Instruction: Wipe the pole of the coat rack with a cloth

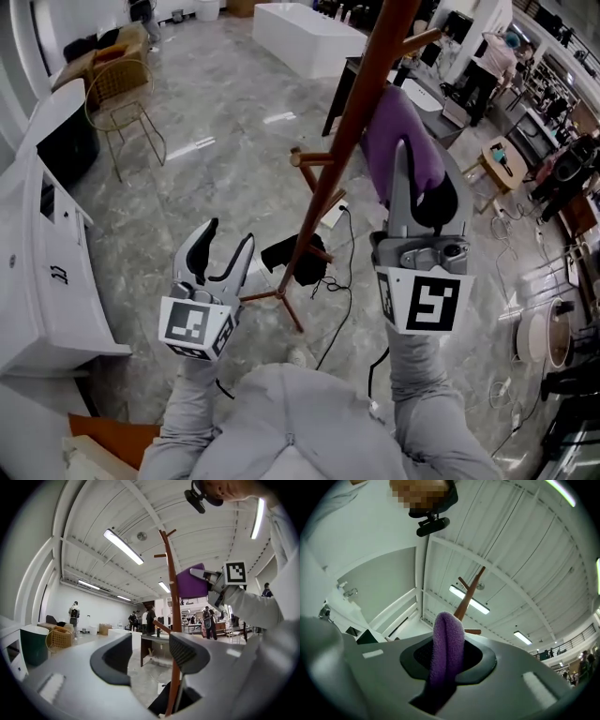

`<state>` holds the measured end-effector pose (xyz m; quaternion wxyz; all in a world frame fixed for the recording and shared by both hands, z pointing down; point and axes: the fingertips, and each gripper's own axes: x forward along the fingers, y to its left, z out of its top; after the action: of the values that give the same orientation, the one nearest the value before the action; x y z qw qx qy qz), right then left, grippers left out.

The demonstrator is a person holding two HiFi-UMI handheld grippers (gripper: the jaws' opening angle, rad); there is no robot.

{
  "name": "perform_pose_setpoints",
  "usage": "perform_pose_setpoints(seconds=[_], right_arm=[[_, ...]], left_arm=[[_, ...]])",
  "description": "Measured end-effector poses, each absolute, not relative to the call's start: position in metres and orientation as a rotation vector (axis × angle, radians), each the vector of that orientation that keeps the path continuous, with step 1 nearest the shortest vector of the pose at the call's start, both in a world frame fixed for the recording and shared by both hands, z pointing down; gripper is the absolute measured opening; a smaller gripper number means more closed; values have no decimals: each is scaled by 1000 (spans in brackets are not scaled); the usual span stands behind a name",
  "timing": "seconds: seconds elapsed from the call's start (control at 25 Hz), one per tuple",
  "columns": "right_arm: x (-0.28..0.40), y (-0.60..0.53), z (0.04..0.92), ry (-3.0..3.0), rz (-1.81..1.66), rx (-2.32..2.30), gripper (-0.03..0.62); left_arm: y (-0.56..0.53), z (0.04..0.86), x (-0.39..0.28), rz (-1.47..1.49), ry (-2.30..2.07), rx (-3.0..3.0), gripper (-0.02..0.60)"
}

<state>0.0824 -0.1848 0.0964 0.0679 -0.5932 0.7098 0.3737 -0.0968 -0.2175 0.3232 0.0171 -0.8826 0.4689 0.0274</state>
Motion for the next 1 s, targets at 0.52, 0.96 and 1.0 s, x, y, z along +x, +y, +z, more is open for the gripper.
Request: perform_pose_setpoints(seconds=[0.52,0.96,1.0], right_arm=[[50,-227,146,2347,943,-1661,69],[40,-234,209,2463,769,-1672,69],[39,-234,217,2480,755,-1675,69]], left_arm=[[-227,335,-116,49,1582,-2699,267],[-233,343,-117,25,1608,-2700,267],[-233,344,-117,23,1607,-2701,267]])
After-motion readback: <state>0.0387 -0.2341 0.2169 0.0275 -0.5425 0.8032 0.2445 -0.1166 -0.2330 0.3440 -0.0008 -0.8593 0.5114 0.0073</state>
